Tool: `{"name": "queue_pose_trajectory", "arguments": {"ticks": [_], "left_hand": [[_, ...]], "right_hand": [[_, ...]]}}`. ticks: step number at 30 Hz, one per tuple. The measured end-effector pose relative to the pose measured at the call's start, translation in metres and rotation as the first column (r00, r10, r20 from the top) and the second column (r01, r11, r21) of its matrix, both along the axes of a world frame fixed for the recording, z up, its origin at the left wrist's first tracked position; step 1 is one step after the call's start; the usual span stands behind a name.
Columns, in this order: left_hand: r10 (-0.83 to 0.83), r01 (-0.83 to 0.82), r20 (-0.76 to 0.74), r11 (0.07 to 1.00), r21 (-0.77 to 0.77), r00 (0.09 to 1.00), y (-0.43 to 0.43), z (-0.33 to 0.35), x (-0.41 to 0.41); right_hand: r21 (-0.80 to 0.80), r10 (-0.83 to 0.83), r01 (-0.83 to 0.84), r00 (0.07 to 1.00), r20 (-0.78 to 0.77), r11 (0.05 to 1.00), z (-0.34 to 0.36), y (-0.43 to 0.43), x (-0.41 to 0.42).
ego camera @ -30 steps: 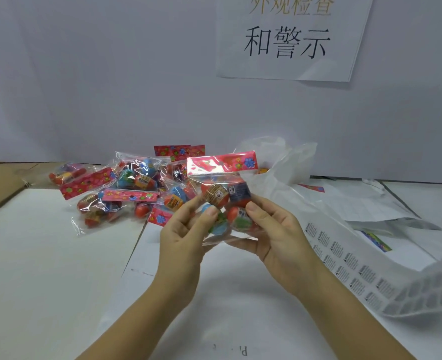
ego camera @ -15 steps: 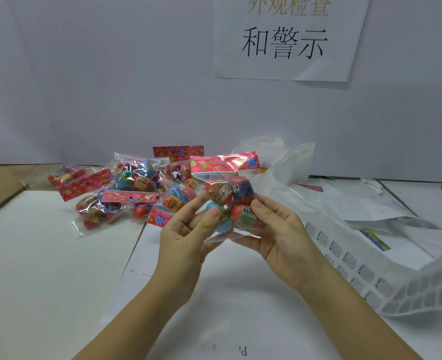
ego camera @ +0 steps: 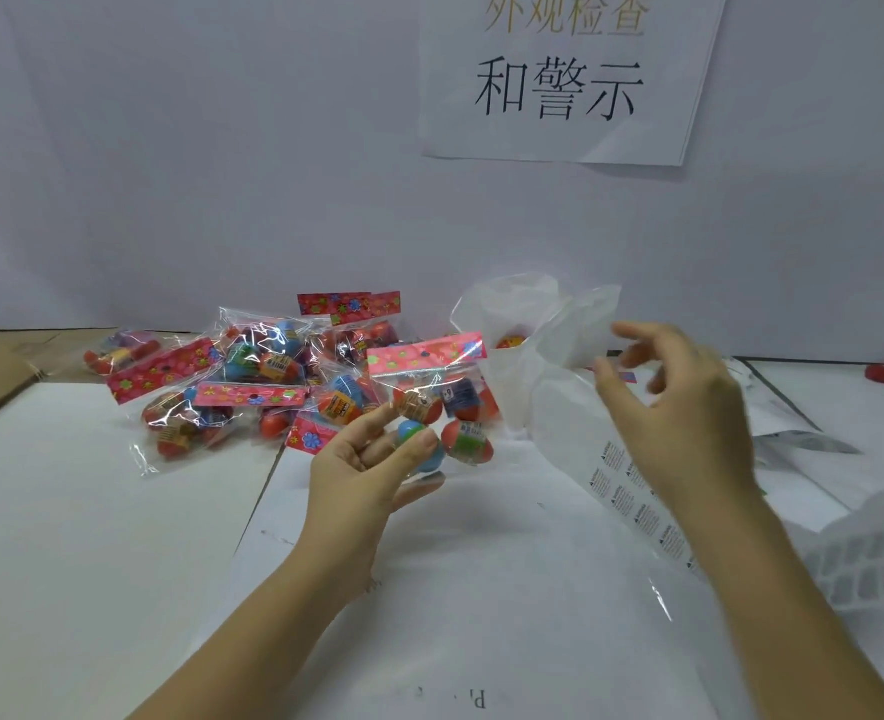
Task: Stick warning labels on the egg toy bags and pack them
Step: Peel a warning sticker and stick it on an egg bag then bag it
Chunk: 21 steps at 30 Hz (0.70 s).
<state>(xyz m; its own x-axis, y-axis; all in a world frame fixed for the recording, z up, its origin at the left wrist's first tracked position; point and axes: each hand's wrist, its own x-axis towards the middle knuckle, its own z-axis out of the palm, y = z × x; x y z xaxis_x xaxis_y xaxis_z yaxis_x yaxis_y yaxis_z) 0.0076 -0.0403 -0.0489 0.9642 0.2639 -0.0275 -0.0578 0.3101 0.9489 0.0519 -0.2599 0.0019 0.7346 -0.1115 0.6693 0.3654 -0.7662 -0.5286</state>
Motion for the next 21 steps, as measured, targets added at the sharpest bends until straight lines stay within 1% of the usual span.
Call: {"name": "queue_pose_trajectory", "arguments": {"ticks": [1,2,3,4,5,6,7,8,9,10,11,12,13,14,15,16,17,18,19,20,21], "left_hand": [[-0.005,0.006,-0.006,0.998,0.058,1.000,0.000,-0.002,0.000],[-0.007,0.008,-0.011,0.990,0.143,1.000,-0.001,-0.005,0.000],[0.002,0.002,-0.015,0.964,0.268,1.000,-0.002,-0.007,0.000],[0.032,-0.018,-0.024,0.904,0.427,0.999,-0.002,-0.009,-0.001],[0.066,-0.038,-0.026,0.808,0.588,0.997,-0.002,-0.010,-0.002],[0.094,-0.058,-0.012,0.706,0.705,0.996,-0.003,-0.012,-0.002],[0.118,-0.090,0.019,0.634,0.768,0.993,-0.004,-0.013,-0.003],[0.142,-0.140,0.068,0.592,0.794,0.988,-0.005,-0.013,-0.004],[0.162,-0.206,0.137,0.558,0.804,0.977,-0.005,-0.012,-0.005],[0.166,-0.265,0.208,0.518,0.814,0.964,-0.006,-0.011,-0.006],[0.152,-0.305,0.265,0.487,0.818,0.952,-0.007,-0.010,-0.008],[0.112,-0.317,0.302,0.481,0.817,0.947,-0.009,-0.010,-0.010],[0.062,-0.297,0.308,0.502,0.813,0.949,-0.011,-0.009,-0.013],[0.020,-0.242,0.279,0.560,0.792,0.960,-0.016,-0.007,-0.018],[-0.014,-0.152,0.214,0.658,0.737,0.977,-0.023,-0.003,-0.023],[-0.048,-0.042,0.130,0.787,0.615,0.990,-0.030,0.000,-0.027],[-0.088,0.065,0.035,0.906,0.419,0.995,-0.037,0.002,-0.030],[-0.172,0.180,-0.060,0.969,0.172,0.983,-0.044,0.003,-0.032],[-0.288,0.284,-0.105,0.957,-0.052,0.952,-0.050,0.005,-0.034],[-0.394,0.370,-0.098,0.908,-0.198,0.914,-0.055,0.007,-0.036],[-0.468,0.437,-0.057,0.856,-0.275,0.882,-0.058,0.008,-0.039]], "right_hand": [[-0.134,-0.102,0.096,0.994,-0.037,0.986,0.003,-0.011,0.000],[-0.243,-0.159,0.116,0.973,-0.165,0.963,0.005,-0.021,0.001],[-0.286,-0.169,0.062,0.915,-0.365,0.956,0.009,-0.029,0.000],[-0.237,-0.111,-0.033,0.815,-0.569,0.971,0.012,-0.033,-0.001],[-0.142,-0.015,-0.119,0.715,-0.699,0.983,0.013,-0.038,-0.002],[-0.080,0.063,-0.178,0.676,-0.734,0.981,0.013,-0.042,-0.001],[-0.059,0.107,-0.213,0.688,-0.718,0.975,0.014,-0.045,0.000],[-0.048,0.135,-0.227,0.721,-0.680,0.973,0.013,-0.048,0.002],[-0.011,0.172,-0.232,0.751,-0.638,0.973,0.013,-0.049,0.003],[0.081,0.235,-0.235,0.763,-0.601,0.969,0.014,-0.050,0.004],[0.201,0.314,-0.242,0.757,-0.573,0.949,0.015,-0.050,0.003],[0.302,0.392,-0.262,0.740,-0.547,0.916,0.017,-0.049,0.002],[0.376,0.462,-0.293,0.720,-0.518,0.879,0.018,-0.048,0.000],[0.429,0.512,-0.317,0.706,-0.489,0.846,0.020,-0.046,-0.002],[0.472,0.554,-0.338,0.694,-0.459,0.814,0.022,-0.044,-0.004],[0.511,0.595,-0.359,0.677,-0.433,0.781,0.024,-0.042,-0.007],[0.553,0.643,-0.384,0.645,-0.412,0.740,0.027,-0.040,-0.008],[0.595,0.694,-0.410,0.604,-0.391,0.692,0.029,-0.038,-0.010],[0.631,0.743,-0.438,0.560,-0.366,0.641,0.029,-0.035,-0.012],[0.661,0.786,-0.464,0.518,-0.338,0.590,0.030,-0.032,-0.014],[0.678,0.814,-0.482,0.485,-0.321,0.555,0.031,-0.029,-0.016]]}}
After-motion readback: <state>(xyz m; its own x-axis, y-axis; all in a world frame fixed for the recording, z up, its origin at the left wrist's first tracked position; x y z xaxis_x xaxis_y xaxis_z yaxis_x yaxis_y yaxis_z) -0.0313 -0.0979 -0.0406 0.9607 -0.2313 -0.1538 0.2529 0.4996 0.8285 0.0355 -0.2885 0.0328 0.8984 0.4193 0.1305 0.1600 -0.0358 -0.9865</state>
